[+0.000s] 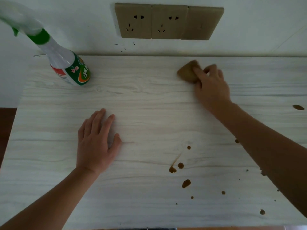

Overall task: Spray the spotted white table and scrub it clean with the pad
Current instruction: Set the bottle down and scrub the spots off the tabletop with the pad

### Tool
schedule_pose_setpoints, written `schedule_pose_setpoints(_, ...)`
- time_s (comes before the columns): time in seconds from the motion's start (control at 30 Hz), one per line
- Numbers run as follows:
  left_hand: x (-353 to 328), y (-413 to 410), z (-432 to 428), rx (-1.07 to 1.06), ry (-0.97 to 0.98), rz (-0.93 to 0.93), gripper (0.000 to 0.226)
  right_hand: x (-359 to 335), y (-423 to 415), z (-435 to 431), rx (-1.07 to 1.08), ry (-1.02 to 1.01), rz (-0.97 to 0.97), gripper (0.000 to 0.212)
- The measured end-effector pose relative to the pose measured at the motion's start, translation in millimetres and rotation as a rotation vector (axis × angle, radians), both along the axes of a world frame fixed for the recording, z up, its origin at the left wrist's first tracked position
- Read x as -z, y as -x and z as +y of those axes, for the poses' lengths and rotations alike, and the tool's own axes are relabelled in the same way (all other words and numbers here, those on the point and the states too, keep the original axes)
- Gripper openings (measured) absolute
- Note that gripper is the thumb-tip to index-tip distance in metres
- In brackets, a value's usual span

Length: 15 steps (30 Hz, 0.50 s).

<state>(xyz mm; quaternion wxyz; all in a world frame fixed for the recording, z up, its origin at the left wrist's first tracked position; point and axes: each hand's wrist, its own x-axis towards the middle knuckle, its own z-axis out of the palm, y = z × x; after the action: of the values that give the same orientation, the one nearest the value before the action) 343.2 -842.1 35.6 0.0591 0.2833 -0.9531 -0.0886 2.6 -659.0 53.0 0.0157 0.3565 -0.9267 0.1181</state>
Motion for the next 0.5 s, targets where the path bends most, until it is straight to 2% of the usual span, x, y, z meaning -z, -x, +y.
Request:
schedule_pose_setpoints(0.07, -0.1, 0.1, -0.4, 0.001, 0.003, 0.0, 0.061, -4.3, 17.9, -21.2, 0.145, 0.0, -0.037, 0.049)
schedule_pose_setpoints(0.13, -0.3, -0.5, -0.5, -0.002, 0.004, 0.0, 0.061, -5.5, 17.1, -39.1, 0.136, -0.014, -0.048, 0.049)
schedule_pose_setpoints(0.3, -0.6, -0.8, 0.3, -0.004, -0.001, 0.011, 0.061, 0.9, -35.3, -21.0, -0.343, -0.005, -0.022, 0.052)
schedule_pose_setpoints(0.37, -1.7, 0.2, 1.3, -0.006, -0.009, 0.01, 0.061, 3.1, -52.0, 7.0, -0.451, -0.018, -0.023, 0.051)
schedule_pose_setpoints(0.43, -2.3, 1.3, 3.0, -0.009, -0.016, 0.009, 0.062, 3.7, -51.2, 31.8, -0.426, -0.007, -0.026, 0.051)
schedule_pose_setpoints(0.5, -2.7, 1.9, 2.9, -0.014, -0.018, 0.015, 0.063, 2.2, -28.9, 46.7, -0.286, 0.028, -0.002, 0.052)
